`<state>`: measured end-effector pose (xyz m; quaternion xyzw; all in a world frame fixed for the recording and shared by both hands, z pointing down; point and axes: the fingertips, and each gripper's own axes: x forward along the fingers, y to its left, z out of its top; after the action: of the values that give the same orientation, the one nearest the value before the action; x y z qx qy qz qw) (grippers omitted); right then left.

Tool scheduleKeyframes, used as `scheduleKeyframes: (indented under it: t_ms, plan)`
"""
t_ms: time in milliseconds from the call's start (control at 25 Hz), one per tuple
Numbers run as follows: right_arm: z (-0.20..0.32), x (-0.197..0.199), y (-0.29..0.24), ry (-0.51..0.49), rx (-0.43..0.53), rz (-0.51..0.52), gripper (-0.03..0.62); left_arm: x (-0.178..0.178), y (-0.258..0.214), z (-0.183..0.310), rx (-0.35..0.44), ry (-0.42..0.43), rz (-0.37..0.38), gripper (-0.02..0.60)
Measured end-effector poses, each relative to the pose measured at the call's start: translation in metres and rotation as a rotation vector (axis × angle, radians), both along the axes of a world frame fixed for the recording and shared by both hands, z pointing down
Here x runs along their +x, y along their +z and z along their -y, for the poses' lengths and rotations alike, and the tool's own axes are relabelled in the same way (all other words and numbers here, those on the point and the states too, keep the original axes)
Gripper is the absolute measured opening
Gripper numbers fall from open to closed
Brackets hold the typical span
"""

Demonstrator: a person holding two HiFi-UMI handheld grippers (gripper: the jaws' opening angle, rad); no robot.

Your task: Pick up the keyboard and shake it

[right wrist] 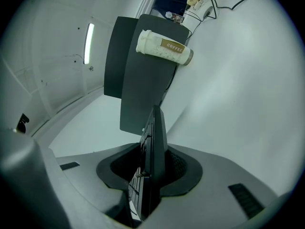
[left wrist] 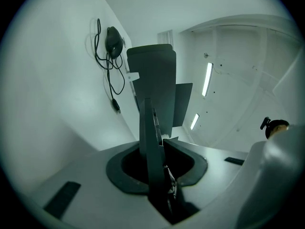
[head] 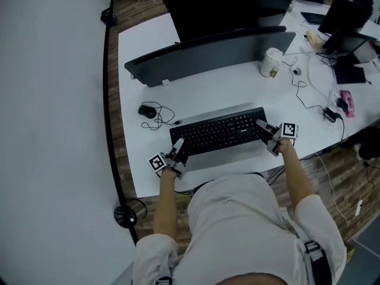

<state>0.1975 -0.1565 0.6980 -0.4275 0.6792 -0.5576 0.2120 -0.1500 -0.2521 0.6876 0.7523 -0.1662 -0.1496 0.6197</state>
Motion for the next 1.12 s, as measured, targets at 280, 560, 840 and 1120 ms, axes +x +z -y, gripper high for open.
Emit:
scheduleKeyframes:
  t_ms: [280,560,840,1120]
  plan:
    - [0.003,0.001,-0.006,0.007,0.001,0.004,0.133,0.003,-0.001,0.003,-0.002,0.002,-0.011,0.110]
    - [0.000,0.000,-0.018,0.009,0.055,-0.017,0.140,-0.001,-0.010,-0.002,0.023,-0.008,-0.031,0.109]
    - [0.001,0.000,-0.016,-0.008,0.050,-0.046,0.140,-0.003,-0.010,-0.006,0.012,-0.024,-0.045,0.109]
    - [0.000,-0.004,-0.021,-0.035,0.075,-0.087,0.149,-0.006,-0.005,-0.019,0.003,-0.053,-0.060,0.106]
